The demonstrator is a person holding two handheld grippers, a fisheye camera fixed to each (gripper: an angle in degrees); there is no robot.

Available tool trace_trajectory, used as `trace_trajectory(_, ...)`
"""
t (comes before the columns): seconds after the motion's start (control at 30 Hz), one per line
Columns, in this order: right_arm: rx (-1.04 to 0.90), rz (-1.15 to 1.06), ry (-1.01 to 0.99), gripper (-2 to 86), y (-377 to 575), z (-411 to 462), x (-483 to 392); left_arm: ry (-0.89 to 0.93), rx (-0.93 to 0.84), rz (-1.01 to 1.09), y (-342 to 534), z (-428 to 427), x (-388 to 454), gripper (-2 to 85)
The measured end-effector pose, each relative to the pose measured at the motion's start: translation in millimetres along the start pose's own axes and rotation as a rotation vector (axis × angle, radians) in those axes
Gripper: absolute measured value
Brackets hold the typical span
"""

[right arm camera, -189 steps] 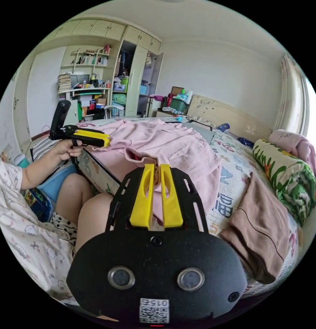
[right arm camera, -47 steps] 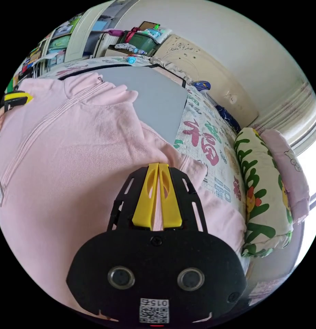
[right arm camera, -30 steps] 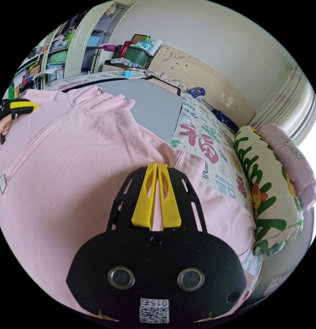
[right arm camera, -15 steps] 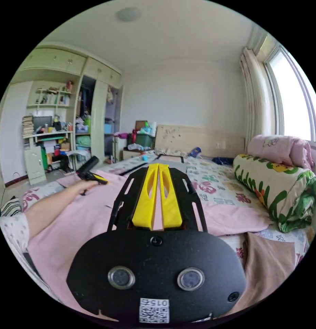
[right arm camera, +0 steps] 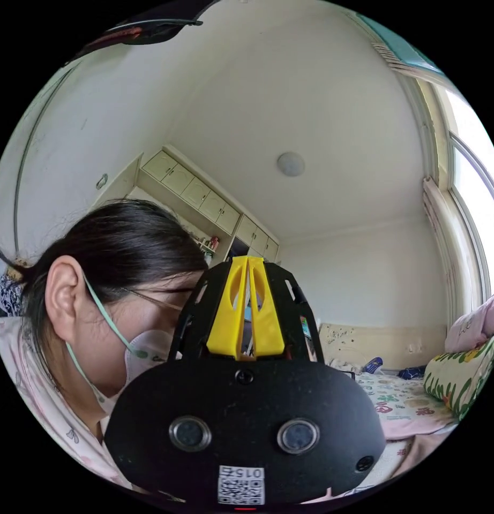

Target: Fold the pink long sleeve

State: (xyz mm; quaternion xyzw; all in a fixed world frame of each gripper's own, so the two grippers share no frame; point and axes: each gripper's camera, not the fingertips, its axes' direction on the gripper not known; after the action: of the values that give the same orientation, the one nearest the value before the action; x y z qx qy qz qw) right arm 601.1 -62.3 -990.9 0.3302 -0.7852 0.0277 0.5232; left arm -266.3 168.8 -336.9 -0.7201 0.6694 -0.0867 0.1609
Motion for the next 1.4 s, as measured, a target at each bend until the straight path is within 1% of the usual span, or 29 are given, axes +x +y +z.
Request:
trace_trajectory(0.07, 0.017, -0.025, -0.002, -0.7, -25, -4, 22, 0.23, 0.018, 0.132, -20, -20, 39, -0.2)
trace_trajectory(0.1, 0.02, -0.026, -0.011, -0.7, -31, -6, 30, 0.281, 0.025, 0.157, -22, -25, 50, -0.2)
trace_trajectory(0.13, 0.023, -0.012, -0.014, -0.8, -40, -11, 51, 0.375, 0.057, 0.192, -21, -35, 72, -0.1)
trace_trajectory(0.17, 0.017, 0.012, 0.027, -0.8, -48, -14, 77, 0.468, 0.104, 0.223, -13, -46, 94, 0.1)
trace_trajectory(0.2, 0.006, 0.021, 0.069, -0.8, -50, -14, 94, 0.517, 0.119, 0.246, -8, -51, 106, 0.3)
trace_trajectory(0.27, -0.051, 0.082, 0.324, -0.5, -47, -8, 189, 0.677, 0.101, 0.374, 9, -64, 154, 1.5)
trace_trajectory(0.3, -0.076, 0.119, 0.388, -0.4, -44, -6, 221, 0.705, 0.082, 0.407, 13, -65, 165, 1.8)
trace_trajectory(0.33, -0.144, 0.214, 0.49, 0.2, -32, -2, 295, 0.75, 0.039, 0.446, 20, -64, 184, 2.5)
trace_trajectory(0.37, -0.235, 0.314, 0.556, 2.8, -16, 2, 377, 0.792, -0.011, 0.483, 26, -59, 198, 3.3)
trace_trajectory(0.4, -0.28, 0.367, 0.581, 5.1, -5, 3, 419, 0.808, -0.035, 0.496, 28, -57, 203, 3.8)
trace_trajectory(0.43, -0.356, 0.478, 0.64, 8.7, 22, 1, 505, 0.831, -0.074, 0.509, 33, -50, 210, 4.7)
trace_trajectory(0.47, -0.415, 0.631, 0.741, 11.1, 57, -7, 590, 0.842, -0.098, 0.517, 38, -42, 213, 5.3)
trace_trajectory(0.5, -0.439, 0.71, 0.795, 11.4, 76, -12, 628, 0.835, -0.111, 0.516, 40, -38, 213, 5.6)
trace_trajectory(0.57, -0.544, 0.915, 0.919, 12.9, 143, -23, 754, 0.78, -0.244, 0.538, 39, -18, 220, 6.4)
trace_trajectory(0.6, -0.578, 0.944, 0.942, 13.3, 158, -22, 779, 0.77, -0.273, 0.544, 39, -15, 221, 6.7)
trace_trajectory(0.67, -0.704, 0.97, 1.058, 14.2, 204, -6, 859, 0.753, -0.278, 0.553, 35, -16, 217, 6.8)
trace_trajectory(0.73, -0.767, 0.99, 1.135, 14.4, 233, 7, 907, 0.745, -0.277, 0.55, 32, -16, 213, 6.9)
trace_trajectory(0.77, -0.773, 1.027, 1.137, 14.2, 253, 12, 933, 0.747, -0.277, 0.548, 30, -17, 210, 6.9)
trace_trajectory(0.9, -0.732, 1.167, 1.155, 13.7, 317, 10, 989, 0.735, -0.264, 0.564, 27, -23, 204, 6.9)
trace_trajectory(0.97, -0.723, 1.274, 1.172, 12.1, 355, 1, 1016, 0.721, -0.253, 0.577, 26, -29, 201, 6.9)
trace_trajectory(1.03, -0.689, 1.313, 1.184, 9.8, 367, -4, 1027, 0.722, -0.252, 0.578, 25, -32, 198, 6.9)
trace_trajectory(1.07, -0.704, 1.322, 1.168, 8.9, 374, 0, 1035, 0.725, -0.253, 0.575, 24, -33, 195, 6.8)
trace_trajectory(1.13, -0.746, 1.309, 1.156, 7.4, 382, 12, 1042, 0.724, -0.252, 0.576, 23, -36, 193, 6.8)
trace_trajectory(1.17, -0.777, 1.304, 1.15, 4.8, 387, 22, 1043, 0.721, -0.25, 0.578, 23, -39, 191, 6.8)
trace_trajectory(1.23, -0.804, 1.294, 1.147, 2.9, 394, 34, 1040, 0.716, -0.246, 0.581, 23, -43, 189, 6.8)
trace_trajectory(1.3, -0.777, 1.251, 1.144, 2.1, 392, 43, 1027, 0.709, -0.242, 0.586, 24, -48, 188, 6.7)
trace_trajectory(1.4, -0.733, 1.009, 1.13, 1.1, 360, 85, 983, 0.708, -0.238, 0.587, 25, -56, 185, 6.1)
